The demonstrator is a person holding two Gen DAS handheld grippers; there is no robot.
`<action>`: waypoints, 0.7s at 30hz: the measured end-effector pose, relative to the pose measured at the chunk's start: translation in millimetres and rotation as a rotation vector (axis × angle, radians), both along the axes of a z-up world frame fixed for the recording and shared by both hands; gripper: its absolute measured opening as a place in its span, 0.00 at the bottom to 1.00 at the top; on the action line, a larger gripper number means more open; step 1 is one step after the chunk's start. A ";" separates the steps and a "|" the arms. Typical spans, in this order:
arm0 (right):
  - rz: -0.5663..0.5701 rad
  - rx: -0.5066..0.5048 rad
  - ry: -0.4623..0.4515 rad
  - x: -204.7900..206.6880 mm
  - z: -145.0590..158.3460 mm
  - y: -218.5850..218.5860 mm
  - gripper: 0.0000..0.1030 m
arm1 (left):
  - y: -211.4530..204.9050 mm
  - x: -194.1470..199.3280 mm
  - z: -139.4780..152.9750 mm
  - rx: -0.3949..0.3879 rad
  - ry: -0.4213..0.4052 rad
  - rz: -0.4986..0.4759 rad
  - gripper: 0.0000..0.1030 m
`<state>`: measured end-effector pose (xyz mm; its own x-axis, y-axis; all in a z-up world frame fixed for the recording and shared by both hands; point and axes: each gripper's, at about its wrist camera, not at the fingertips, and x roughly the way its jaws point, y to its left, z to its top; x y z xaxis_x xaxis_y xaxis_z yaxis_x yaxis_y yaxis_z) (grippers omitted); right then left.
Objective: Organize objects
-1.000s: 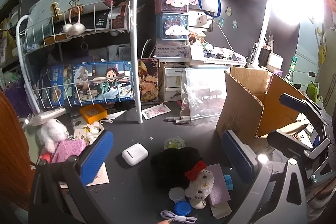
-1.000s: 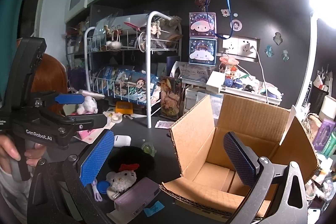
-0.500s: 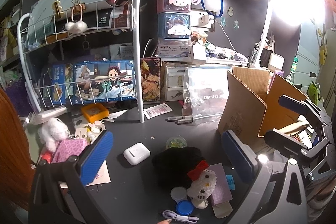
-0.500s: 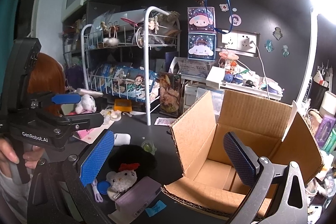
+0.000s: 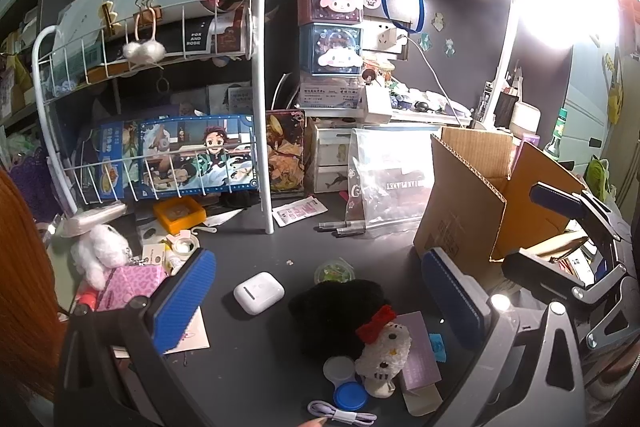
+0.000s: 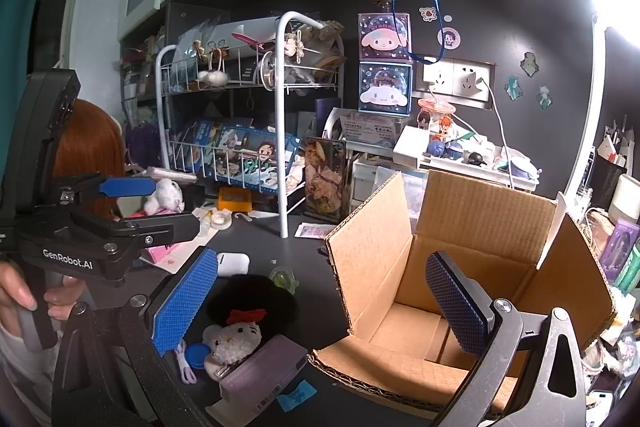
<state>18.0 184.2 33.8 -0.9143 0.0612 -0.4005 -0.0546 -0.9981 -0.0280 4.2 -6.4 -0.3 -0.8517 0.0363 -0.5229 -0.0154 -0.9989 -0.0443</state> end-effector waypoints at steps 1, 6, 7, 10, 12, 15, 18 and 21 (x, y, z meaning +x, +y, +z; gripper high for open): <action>0.001 0.000 -0.002 0.0 -0.6 0.2 1.00 | -0.1 -0.1 0.0 0.000 -0.001 0.000 1.00; 0.006 -0.005 -0.006 0.3 -2.0 0.5 1.00 | 0.1 -0.1 0.1 -0.003 -0.001 0.001 1.00; 0.006 -0.003 -0.006 -0.1 -1.7 0.0 1.00 | 0.2 0.2 0.4 -0.002 -0.001 0.002 1.00; 0.005 0.000 -0.006 -0.3 -1.7 0.1 1.00 | -0.6 0.7 1.7 0.001 0.001 0.006 1.00; 0.001 0.008 -0.005 0.3 -1.5 -0.6 1.00 | -1.4 1.4 2.5 0.003 0.004 0.007 1.00; -0.005 0.020 -0.004 1.3 -0.7 -4.3 1.00 | -4.5 2.5 3.2 0.005 0.008 0.007 1.00; -0.012 0.034 0.005 2.9 1.1 -9.3 1.00 | -8.5 4.1 2.2 0.008 0.011 -0.004 1.00; -0.031 0.044 0.019 5.5 2.9 -15.7 1.00 | -13.9 6.1 1.7 0.010 0.016 -0.009 1.00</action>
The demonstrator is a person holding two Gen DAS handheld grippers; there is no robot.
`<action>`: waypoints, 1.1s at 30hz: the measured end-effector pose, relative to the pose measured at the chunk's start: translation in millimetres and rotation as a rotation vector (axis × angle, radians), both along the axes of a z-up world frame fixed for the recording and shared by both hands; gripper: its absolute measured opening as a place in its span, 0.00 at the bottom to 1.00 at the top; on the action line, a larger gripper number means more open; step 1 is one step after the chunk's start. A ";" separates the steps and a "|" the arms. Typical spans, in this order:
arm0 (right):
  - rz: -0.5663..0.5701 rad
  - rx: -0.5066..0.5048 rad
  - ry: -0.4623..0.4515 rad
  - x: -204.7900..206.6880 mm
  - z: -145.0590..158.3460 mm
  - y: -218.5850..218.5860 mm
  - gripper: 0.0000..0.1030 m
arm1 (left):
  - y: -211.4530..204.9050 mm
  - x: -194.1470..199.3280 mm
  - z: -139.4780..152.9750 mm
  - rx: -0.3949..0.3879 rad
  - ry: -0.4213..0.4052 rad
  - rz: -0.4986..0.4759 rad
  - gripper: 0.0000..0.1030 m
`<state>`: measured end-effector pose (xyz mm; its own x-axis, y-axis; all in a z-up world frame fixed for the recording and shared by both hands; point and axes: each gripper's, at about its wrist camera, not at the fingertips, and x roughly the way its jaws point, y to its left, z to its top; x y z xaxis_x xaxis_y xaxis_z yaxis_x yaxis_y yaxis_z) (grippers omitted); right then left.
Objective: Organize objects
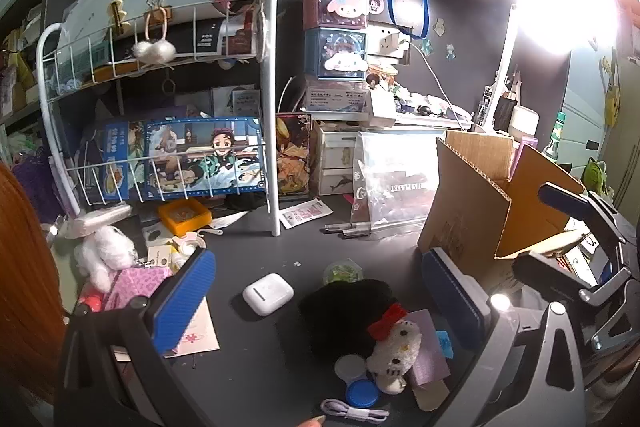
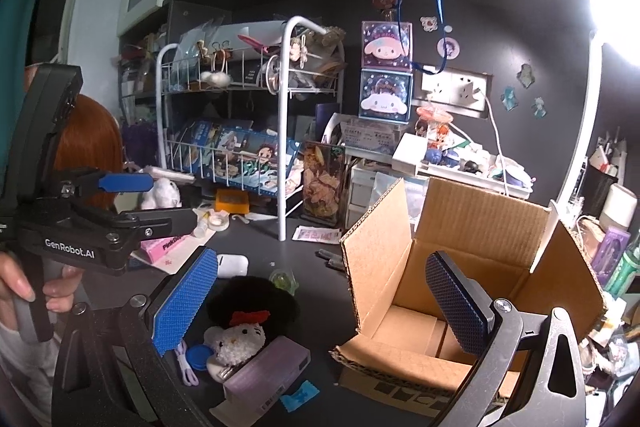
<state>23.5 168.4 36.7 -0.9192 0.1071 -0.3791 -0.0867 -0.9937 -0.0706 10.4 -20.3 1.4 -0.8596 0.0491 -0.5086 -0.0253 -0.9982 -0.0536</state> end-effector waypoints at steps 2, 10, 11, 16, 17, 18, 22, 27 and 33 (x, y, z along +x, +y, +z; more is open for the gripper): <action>-0.013 0.009 0.001 2.2 0.8 -4.7 1.00 | -4.8 0.6 -1.5 0.002 -0.001 0.000 1.00; -0.016 0.000 0.025 21.8 4.8 -22.9 1.00 | -21.2 0.6 -16.8 0.014 -0.049 -0.020 1.00; -0.013 -0.007 0.024 24.0 3.6 -24.7 1.00 | -22.1 0.7 -19.1 0.006 -0.052 -0.017 1.00; -0.004 -0.023 -0.012 34.7 -14.6 -41.9 1.00 | -23.1 -1.0 -35.8 -0.058 -0.081 -0.013 1.00; -0.004 -0.022 -0.016 36.7 -18.9 -44.5 1.00 | -22.8 -2.3 -40.2 -0.061 -0.093 -0.021 1.00; -0.007 -0.021 -0.023 37.6 -24.3 -48.3 1.00 | -22.6 -3.0 -43.2 -0.060 -0.101 -0.027 1.00; -0.033 0.023 -0.009 44.0 -36.7 -60.9 0.87 | -20.1 -5.3 -60.0 -0.059 -0.123 -0.058 1.00; -0.023 0.032 0.097 58.9 -26.9 -63.9 0.84 | -18.5 -7.3 -67.5 -0.064 -0.140 -0.063 1.00; 0.038 -0.074 -0.054 34.3 -48.5 -62.1 0.67 | -18.6 -4.6 -66.1 -0.042 -0.126 -0.095 1.00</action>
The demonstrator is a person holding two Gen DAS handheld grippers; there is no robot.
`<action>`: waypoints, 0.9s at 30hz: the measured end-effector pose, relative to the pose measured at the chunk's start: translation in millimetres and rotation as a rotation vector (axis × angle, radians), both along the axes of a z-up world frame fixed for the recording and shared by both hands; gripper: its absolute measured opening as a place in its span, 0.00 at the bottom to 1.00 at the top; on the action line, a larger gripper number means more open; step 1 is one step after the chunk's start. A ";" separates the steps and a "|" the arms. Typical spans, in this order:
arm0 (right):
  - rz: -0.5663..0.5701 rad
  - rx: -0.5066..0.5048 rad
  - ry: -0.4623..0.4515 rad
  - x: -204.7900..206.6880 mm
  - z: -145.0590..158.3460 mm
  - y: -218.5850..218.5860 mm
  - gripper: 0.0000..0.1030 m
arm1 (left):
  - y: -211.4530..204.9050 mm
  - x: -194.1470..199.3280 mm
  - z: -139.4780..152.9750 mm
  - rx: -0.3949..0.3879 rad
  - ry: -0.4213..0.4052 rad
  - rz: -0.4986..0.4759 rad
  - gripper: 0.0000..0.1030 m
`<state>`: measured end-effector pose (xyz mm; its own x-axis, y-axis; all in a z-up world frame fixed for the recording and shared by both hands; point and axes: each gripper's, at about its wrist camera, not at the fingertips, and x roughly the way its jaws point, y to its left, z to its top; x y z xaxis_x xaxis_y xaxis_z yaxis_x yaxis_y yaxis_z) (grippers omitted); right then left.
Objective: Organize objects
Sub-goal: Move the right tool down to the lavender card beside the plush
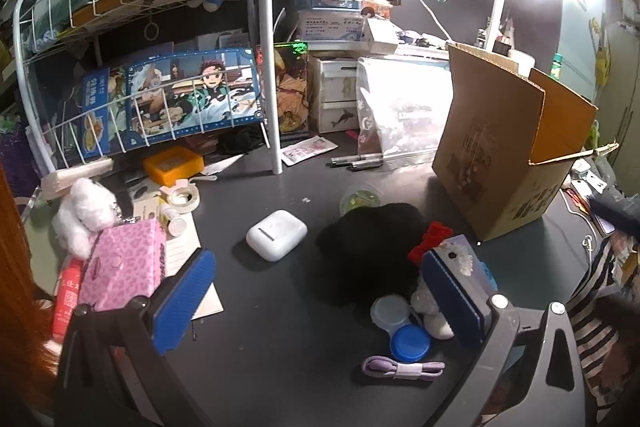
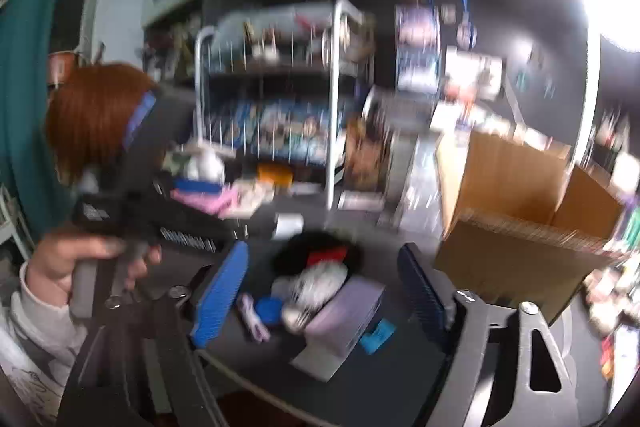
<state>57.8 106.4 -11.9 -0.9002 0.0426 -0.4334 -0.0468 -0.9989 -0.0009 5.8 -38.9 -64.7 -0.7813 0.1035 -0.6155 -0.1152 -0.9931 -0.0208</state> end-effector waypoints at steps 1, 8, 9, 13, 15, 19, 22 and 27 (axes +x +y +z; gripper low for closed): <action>0.006 -0.026 -0.029 -5.0 -6.1 1.1 0.62 | 0.0 0.4 -0.2 0.003 -0.001 -0.008 1.00; -0.023 -0.125 -0.229 -38.5 -56.9 6.6 0.43 | 1.5 2.5 -3.4 0.009 -0.007 -0.036 1.00; -0.032 -0.120 -0.241 -41.0 -60.0 6.8 0.41 | 1.9 2.5 -3.8 0.010 -0.010 -0.043 1.00; -0.081 -0.035 -0.254 -44.1 -61.2 3.4 0.38 | 2.8 3.0 -4.9 0.017 -0.014 -0.063 1.00; -0.104 -0.003 -0.281 -45.4 -64.6 5.8 0.38 | 2.6 2.5 -5.2 0.020 -0.015 -0.066 1.00; -0.143 0.032 -0.295 -44.7 -65.3 13.2 0.38 | 3.0 2.5 -5.4 0.016 -0.017 -0.065 1.00; -0.134 0.025 -0.284 -49.9 -62.3 13.7 0.38 | 3.2 2.0 -5.0 0.017 -0.017 -0.070 1.00; -0.166 0.087 -0.299 -65.9 -67.2 10.4 0.39 | 4.3 1.9 -2.7 0.016 -0.019 -0.079 1.00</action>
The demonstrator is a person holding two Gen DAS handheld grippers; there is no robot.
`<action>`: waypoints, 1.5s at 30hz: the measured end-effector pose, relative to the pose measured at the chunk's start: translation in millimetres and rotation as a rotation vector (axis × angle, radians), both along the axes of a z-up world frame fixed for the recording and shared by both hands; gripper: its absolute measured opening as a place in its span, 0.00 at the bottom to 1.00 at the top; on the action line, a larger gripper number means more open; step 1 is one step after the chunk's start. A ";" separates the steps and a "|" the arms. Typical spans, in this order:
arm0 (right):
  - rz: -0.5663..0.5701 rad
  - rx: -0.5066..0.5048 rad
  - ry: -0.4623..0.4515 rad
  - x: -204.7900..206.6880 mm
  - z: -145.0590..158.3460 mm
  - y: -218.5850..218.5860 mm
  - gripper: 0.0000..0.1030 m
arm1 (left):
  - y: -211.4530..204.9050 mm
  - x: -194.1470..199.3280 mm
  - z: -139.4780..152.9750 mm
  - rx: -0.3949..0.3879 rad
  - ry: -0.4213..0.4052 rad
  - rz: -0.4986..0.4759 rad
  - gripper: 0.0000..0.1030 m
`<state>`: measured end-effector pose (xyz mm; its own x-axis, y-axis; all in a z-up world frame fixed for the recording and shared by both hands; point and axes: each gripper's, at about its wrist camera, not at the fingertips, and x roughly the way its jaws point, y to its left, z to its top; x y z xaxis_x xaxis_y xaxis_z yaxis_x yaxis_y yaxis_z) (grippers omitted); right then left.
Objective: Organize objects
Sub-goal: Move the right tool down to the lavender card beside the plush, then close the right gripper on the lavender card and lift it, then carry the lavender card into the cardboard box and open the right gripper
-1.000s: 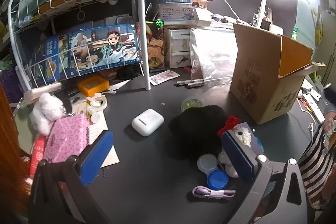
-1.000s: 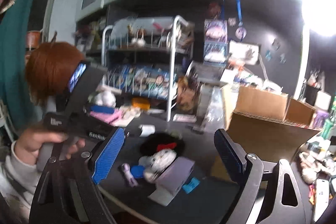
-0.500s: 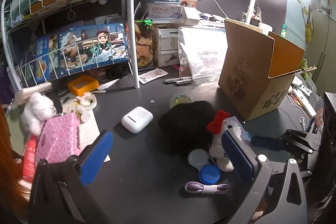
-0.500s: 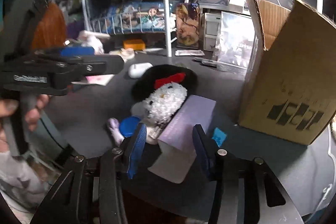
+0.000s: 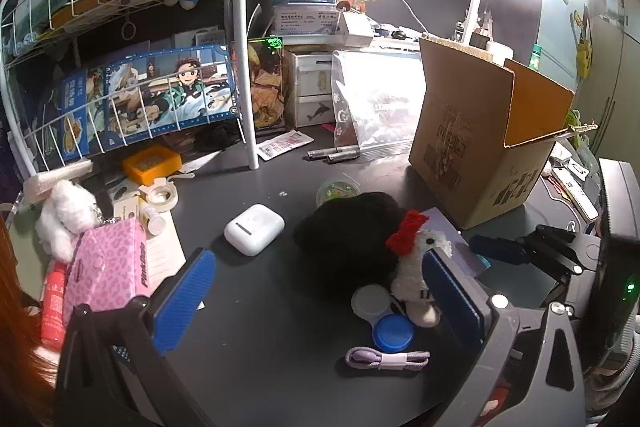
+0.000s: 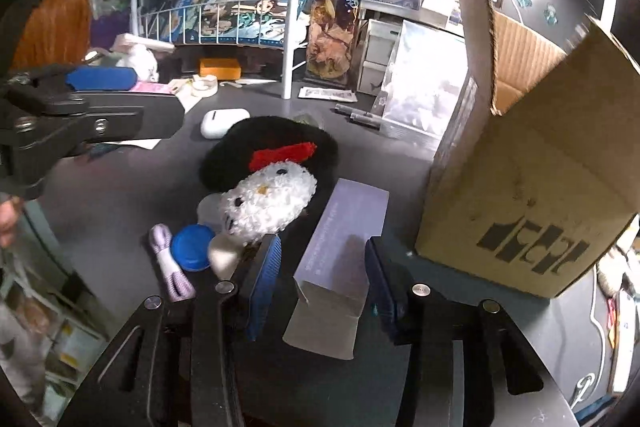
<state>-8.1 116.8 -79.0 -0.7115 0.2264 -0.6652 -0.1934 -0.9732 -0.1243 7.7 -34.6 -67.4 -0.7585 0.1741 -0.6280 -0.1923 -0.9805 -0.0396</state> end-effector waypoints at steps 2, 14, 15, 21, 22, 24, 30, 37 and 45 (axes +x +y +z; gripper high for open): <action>-0.014 0.016 -0.007 -4.1 -0.6 0.8 0.39 | -0.2 -0.1 0.2 0.001 -0.003 0.002 1.00; -0.038 0.015 -0.048 -13.7 -14.3 9.4 0.36 | 1.5 -8.1 6.9 0.020 -0.024 -0.033 1.00; -0.041 0.015 -0.045 -13.3 -13.1 10.4 0.34 | 2.8 -9.6 8.1 0.021 -0.028 -0.044 1.00; -0.024 0.015 0.029 -2.1 12.0 16.1 0.32 | 18.4 -20.5 24.9 0.040 -0.041 -0.157 1.00; -0.014 0.016 0.042 -0.7 17.2 15.8 0.32 | 21.7 -23.3 29.3 0.047 -0.043 -0.181 1.00; 0.031 -0.009 0.078 2.2 28.9 15.0 0.32 | 25.9 -27.2 35.3 0.054 -0.049 -0.206 1.00; 0.198 -0.109 0.208 5.4 64.2 4.2 0.32 | 24.5 -36.5 53.6 0.103 -0.078 -0.264 1.00; 0.346 -0.069 0.305 -5.7 99.5 -16.4 0.32 | 2.3 -38.8 82.8 0.210 -0.077 -0.282 0.99; 0.374 -0.006 0.378 -8.8 129.3 -8.8 0.32 | 10.2 -52.7 118.6 0.212 -0.074 -0.314 0.81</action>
<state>-16.9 108.0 50.3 -0.9333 -0.0920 -0.3471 0.1372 -0.9847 -0.1078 -45.0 -24.4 51.2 -0.6017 0.5228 -0.6038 -0.4709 -0.8428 -0.2605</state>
